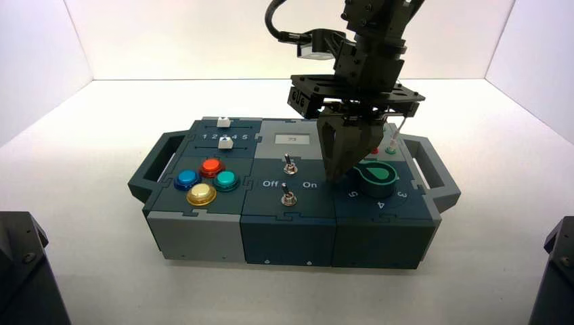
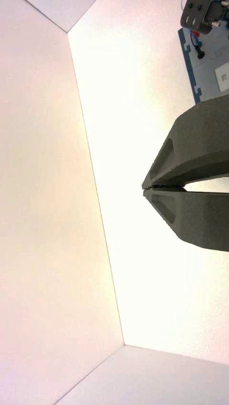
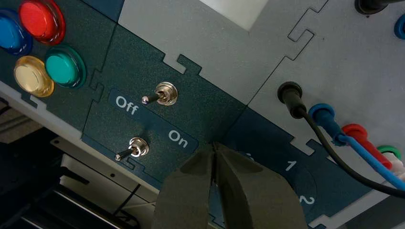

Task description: Turn the knob to position 6.

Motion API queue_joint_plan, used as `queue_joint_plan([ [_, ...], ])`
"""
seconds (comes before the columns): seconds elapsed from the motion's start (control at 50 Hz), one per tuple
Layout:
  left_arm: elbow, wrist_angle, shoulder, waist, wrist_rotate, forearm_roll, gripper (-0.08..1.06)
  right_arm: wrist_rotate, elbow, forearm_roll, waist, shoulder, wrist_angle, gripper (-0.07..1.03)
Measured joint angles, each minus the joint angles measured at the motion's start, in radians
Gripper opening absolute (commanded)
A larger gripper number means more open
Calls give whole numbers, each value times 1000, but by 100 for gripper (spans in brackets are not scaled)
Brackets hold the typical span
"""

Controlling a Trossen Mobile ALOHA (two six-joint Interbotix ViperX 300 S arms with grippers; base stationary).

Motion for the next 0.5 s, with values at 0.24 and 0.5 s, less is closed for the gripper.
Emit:
queue_joint_plan([
  [0.24,0,0,0,0,0,0,-3,0,-5,-2,-2,-3,0,-2],
  [0.5,2,2,0,0,0,-2,-3,0,-15,-6,-3,-8,2,-2],
])
